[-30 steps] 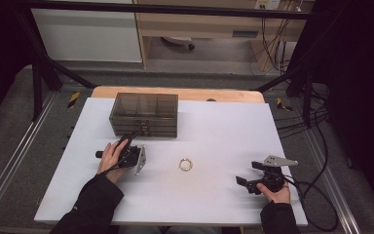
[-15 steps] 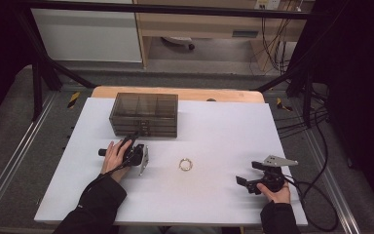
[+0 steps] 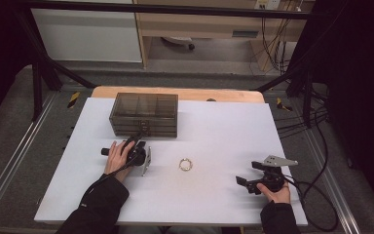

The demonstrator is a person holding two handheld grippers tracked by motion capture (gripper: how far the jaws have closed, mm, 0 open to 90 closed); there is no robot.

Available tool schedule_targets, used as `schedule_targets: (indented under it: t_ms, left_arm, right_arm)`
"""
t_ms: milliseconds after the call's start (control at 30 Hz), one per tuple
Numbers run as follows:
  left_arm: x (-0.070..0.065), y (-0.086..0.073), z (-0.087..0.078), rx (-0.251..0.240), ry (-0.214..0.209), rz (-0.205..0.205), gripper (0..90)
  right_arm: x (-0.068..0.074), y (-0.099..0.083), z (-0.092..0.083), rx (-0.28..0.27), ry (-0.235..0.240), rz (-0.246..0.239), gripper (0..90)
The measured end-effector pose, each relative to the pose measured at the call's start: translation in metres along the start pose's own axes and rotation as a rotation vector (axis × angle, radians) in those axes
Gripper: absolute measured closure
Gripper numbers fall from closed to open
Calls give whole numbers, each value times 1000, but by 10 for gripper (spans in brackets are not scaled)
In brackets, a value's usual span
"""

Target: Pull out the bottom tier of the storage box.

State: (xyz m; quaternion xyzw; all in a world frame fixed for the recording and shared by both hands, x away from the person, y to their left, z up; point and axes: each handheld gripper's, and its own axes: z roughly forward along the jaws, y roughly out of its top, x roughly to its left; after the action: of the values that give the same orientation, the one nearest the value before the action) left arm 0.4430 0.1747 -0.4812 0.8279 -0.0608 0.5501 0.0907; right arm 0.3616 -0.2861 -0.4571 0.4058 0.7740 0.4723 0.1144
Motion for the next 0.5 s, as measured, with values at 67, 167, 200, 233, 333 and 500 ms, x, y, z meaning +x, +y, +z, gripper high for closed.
schedule_targets:
  t_ms: [67, 167, 200, 233, 333, 500]
  left_arm:
    - [-1, 0, 2, -7, 11, 3, 567]
    - [-2, 1, 3, -4, 23, 8, 580]
    - [-3, 1, 4, -4, 27, 9, 585]
    - [-3, 2, 5, -5, 32, 9, 588]
    - [-5, 3, 6, 2, 41, 19, 608]
    - [-7, 4, 8, 2, 58, 32, 648]
  right_arm:
    - [0, 0, 0, 0, 0, -1, 8]
    - [0, 0, 0, 1, 0, -2, 7]
    - [0, 0, 0, 0, -1, -2, 8]
    - [0, 0, 0, 0, -1, -1, 8]
    - [0, 0, 0, 0, -1, -1, 7]
    - [0, 0, 0, -1, -1, -2, 8]
